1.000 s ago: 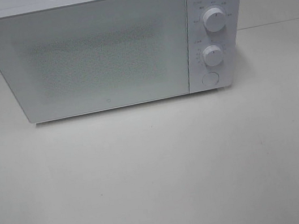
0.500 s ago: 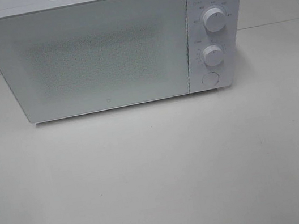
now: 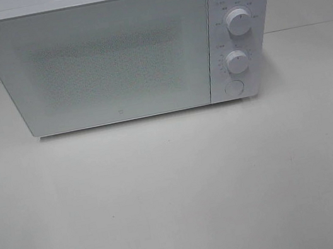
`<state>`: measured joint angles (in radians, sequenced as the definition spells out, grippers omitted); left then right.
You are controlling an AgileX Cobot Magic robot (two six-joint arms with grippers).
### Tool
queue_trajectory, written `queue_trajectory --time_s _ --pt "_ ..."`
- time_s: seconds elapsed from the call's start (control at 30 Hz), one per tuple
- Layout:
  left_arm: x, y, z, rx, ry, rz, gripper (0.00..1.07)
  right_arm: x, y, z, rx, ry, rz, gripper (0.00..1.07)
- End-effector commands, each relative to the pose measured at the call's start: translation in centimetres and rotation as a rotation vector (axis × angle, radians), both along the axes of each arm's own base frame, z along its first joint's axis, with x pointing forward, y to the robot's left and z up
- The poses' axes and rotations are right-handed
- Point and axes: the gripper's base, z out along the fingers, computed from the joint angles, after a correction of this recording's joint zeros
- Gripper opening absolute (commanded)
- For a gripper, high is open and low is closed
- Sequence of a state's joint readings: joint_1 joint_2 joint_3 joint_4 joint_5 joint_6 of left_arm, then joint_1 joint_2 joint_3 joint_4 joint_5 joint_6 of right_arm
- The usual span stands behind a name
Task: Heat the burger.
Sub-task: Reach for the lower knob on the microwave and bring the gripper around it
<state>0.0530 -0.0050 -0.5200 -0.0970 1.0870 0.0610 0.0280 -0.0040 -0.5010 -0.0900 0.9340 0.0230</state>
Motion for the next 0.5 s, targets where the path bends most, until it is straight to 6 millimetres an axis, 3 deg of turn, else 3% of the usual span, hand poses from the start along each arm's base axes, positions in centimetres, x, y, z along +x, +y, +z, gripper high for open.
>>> queue_trajectory --time_s 0.03,0.1,0.37,0.47,0.5 --pt "-0.2 0.0 0.0 -0.003 -0.034 0.007 1.01 0.8 -0.2 1.2 -0.035 -0.063 -0.016 0.78" --pt "-0.2 0.0 0.0 -0.003 -0.034 0.007 1.01 1.3 -0.2 1.4 -0.035 -0.069 -0.012 0.76" --pt "-0.2 0.0 0.0 -0.003 -0.033 0.007 1.01 7.1 0.3 3.1 -0.064 -0.131 0.033 0.80" --pt "-0.2 0.0 0.0 -0.003 -0.029 0.007 1.01 7.6 0.3 3.2 -0.065 -0.135 0.037 0.81" --pt "-0.2 0.0 0.0 -0.003 -0.028 0.007 1.01 9.1 0.4 3.4 -0.069 -0.149 0.045 0.82"
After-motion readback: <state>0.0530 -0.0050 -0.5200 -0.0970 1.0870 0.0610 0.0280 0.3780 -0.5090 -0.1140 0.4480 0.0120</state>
